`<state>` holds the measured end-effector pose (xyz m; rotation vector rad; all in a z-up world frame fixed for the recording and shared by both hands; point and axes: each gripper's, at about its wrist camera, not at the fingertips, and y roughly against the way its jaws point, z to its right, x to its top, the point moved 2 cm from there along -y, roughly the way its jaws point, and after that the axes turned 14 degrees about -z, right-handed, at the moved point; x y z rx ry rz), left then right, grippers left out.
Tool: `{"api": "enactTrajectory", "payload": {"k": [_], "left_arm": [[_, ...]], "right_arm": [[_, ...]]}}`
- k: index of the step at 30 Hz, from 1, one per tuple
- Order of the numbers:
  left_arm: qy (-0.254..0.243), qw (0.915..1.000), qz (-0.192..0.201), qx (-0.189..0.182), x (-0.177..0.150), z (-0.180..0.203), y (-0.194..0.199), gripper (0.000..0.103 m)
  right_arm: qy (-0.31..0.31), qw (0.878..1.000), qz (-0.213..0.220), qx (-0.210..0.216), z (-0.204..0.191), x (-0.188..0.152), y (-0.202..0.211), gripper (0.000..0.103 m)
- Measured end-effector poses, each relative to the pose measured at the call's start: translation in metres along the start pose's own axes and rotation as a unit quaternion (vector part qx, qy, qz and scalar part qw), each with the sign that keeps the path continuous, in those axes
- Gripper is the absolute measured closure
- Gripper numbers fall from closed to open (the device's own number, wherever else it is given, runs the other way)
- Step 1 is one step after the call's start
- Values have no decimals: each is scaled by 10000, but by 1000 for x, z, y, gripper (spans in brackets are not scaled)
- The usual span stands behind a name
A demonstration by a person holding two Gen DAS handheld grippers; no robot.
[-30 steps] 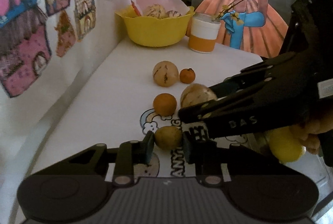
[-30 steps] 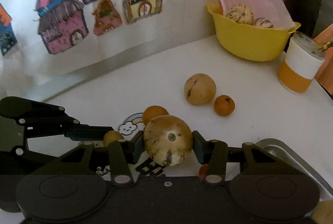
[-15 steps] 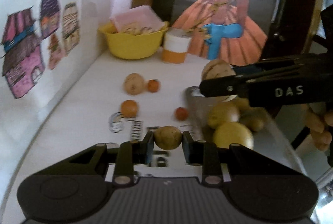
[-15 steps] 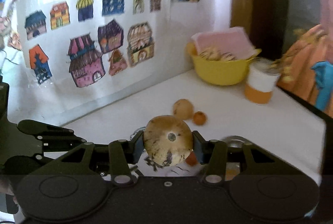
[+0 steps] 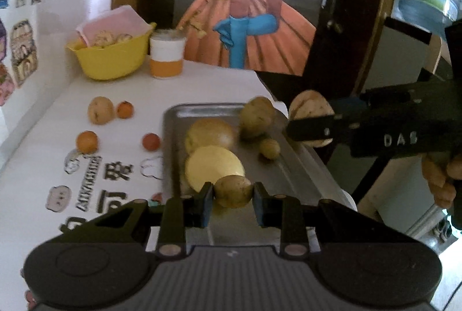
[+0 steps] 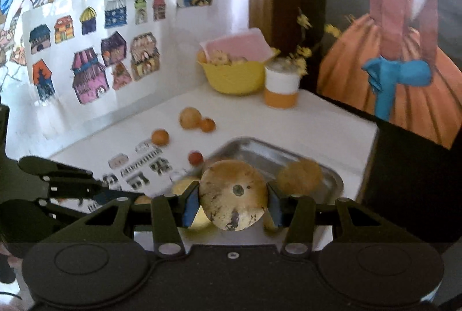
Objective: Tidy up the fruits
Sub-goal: 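Carry the melon and small potato over the metal tray and lower them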
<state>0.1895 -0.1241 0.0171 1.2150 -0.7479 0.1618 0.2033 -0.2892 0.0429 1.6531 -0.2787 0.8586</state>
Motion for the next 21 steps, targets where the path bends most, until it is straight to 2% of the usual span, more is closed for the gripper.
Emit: {"api": "enactTrajectory", "payload": {"k": [7,14,21], "left_arm": [[41,9997,-186,123,-5,8,-13,71],[214,9988,-148,411,-7,4,-19,71],[307,9980,-215,513,-9,1,-28,71]], "right_arm": [[-105,9999,-128,-3,8,-31,-20,53],[-199,9998,3,10,7,-35,-39,53],[-200,9998,-7,-29,3,-35,-53,53]]}}
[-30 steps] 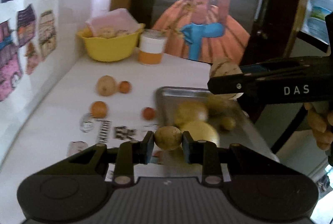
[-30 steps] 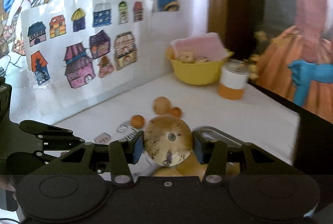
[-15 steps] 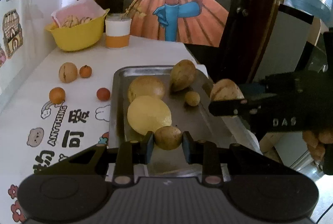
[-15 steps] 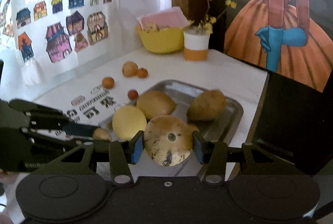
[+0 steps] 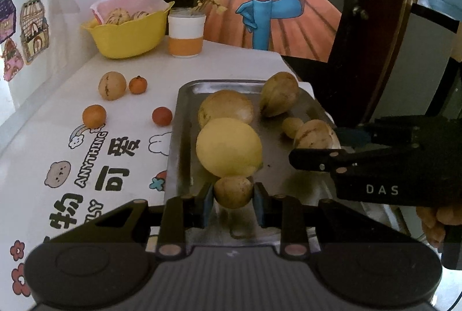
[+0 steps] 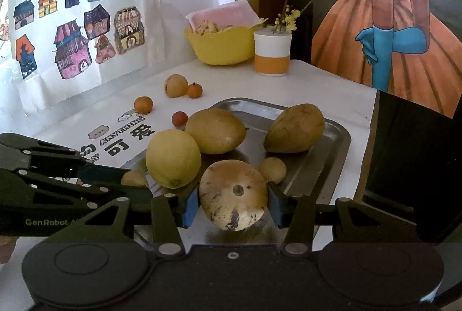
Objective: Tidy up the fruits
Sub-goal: 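Carry the melon and small potato over the metal tray and lower them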
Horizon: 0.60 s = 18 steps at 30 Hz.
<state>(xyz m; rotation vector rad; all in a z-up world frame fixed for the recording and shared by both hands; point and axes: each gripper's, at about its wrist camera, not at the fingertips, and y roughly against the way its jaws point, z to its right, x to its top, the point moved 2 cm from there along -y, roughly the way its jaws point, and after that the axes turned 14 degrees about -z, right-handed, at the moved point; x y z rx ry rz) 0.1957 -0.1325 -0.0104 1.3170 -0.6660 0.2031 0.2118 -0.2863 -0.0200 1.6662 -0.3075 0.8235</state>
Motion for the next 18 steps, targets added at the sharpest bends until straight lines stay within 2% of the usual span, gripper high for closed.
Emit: {"api": "enactTrajectory", "payload": {"k": [14,18], "left_arm": [[174,9998,-27,-69,1,-10,-7,70],[203,9996,-22,-175,-1,-12,-2,58]], "right_arm": [[-17,9998,-40,-192,-4,1,-13,52],[-84,9998,43,-196,-5,1,-7,51]]}}
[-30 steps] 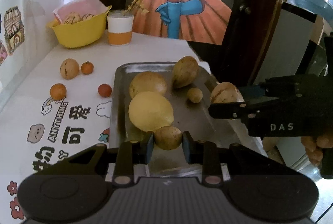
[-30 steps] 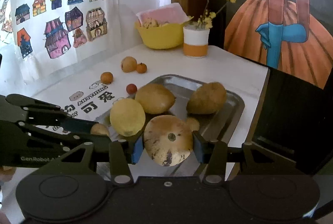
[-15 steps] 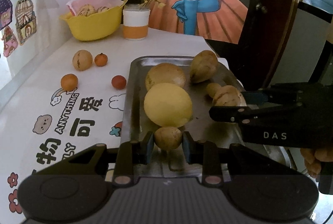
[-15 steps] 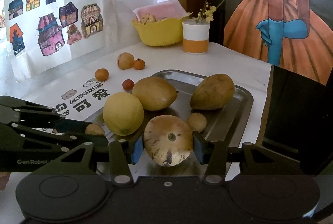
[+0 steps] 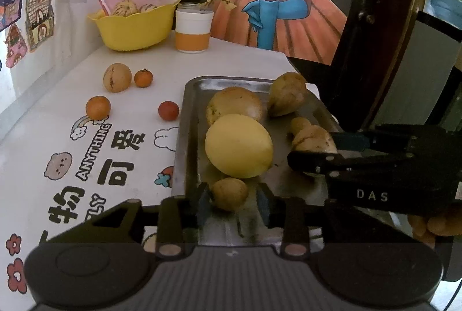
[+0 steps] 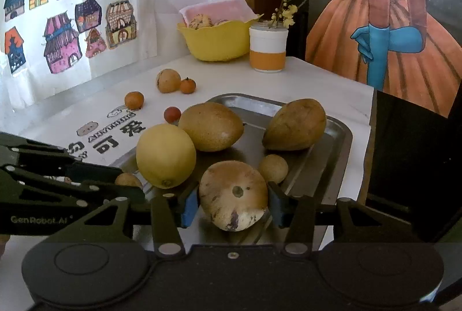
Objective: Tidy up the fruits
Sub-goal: 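Carry the melon and small potato over the metal tray and lower them, then open both tools on the tray and lift them away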
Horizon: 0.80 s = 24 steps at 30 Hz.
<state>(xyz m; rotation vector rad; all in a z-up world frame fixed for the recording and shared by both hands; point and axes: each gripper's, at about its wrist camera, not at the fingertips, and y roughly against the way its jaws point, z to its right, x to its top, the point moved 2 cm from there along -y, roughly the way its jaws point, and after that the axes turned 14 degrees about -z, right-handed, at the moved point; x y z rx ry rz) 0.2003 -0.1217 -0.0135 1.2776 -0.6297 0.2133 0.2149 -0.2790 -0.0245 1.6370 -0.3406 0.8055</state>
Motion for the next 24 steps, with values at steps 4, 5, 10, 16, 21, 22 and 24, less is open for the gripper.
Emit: {"api": "enactTrajectory", "payload": {"k": [4,5,10,16,21,22,24], "left_arm": [[91,9998,157,-12,-3,-1,16,44],[111,9998,190,14,-4,-1,21,43],[232,9982,532,163,-13,-4,53,22],[515,9946,894,97,-30,-11,87,1],[643,9931,971,-145,-47,-18,105,1],[636,9930,984,-180,-52,-18,108,1],[569,9937,954,-169,-63,-18,112,1]], "right_arm": [[38,9997,217,-130,-2,2,19,46],[20,9995,279,-142,-2,2,26,45],[-74,9975,628,-319,-2,-5,64,31],[-317,9945,898,-439,-8,-23,104,13],[-436,9923,999,-589,-23,-44,128,1],[-476,9929,941,-556,-27,-48,130,1],[-562,9939,827,-462,-34,-57,133,1]]}}
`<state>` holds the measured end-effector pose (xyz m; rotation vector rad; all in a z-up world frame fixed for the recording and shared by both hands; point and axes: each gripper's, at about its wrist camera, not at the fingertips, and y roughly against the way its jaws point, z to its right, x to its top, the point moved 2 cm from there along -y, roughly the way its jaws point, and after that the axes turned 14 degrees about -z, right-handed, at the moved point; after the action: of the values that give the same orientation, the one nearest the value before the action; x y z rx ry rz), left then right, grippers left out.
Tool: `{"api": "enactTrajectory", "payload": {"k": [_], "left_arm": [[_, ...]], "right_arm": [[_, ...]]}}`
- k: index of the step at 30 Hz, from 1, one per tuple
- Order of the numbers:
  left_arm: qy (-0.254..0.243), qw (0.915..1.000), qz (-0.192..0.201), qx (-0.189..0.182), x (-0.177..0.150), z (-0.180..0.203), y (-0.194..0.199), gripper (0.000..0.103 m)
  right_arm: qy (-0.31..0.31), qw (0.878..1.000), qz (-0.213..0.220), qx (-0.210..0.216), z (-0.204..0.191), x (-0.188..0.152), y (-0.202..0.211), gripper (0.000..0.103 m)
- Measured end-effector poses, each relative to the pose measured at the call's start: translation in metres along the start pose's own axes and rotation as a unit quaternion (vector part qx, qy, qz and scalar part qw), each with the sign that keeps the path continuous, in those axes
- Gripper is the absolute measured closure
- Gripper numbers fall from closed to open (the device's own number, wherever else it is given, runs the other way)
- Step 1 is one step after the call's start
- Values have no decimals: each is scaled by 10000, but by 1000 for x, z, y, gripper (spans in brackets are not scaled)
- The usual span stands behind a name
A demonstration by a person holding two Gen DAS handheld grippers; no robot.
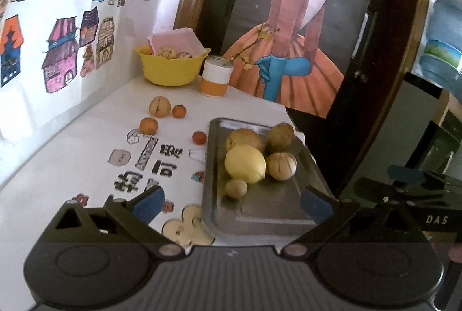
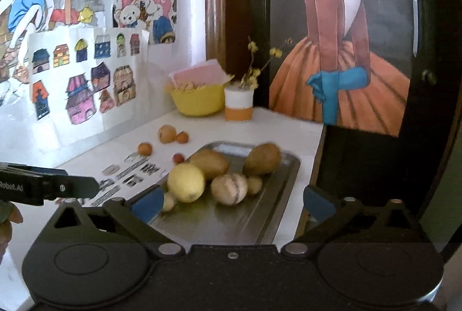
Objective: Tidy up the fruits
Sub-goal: 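Open both tools on the tray and lift them away, then grasp the red cherry tomato with the right tool while the left tool grasps an orange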
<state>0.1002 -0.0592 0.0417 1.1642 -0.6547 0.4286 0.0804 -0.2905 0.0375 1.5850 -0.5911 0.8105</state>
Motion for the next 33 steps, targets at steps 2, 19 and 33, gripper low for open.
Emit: {"api": "enactTrajectory", "payload": {"k": [2,19,33], "left_arm": [[-58,10000,-69,21,-9,-1,4,1],[285,9962,-671,470,-43,-47,27,1],[364,9852,-430,1621,31,-79,19,1]], "right_arm": [[-60,9999,-127,50,-7,-9,4,1],[77,9921,-918,848,-72,-39,-3,1],[940,9827,-791,1387,-92,36,-54,1]]}}
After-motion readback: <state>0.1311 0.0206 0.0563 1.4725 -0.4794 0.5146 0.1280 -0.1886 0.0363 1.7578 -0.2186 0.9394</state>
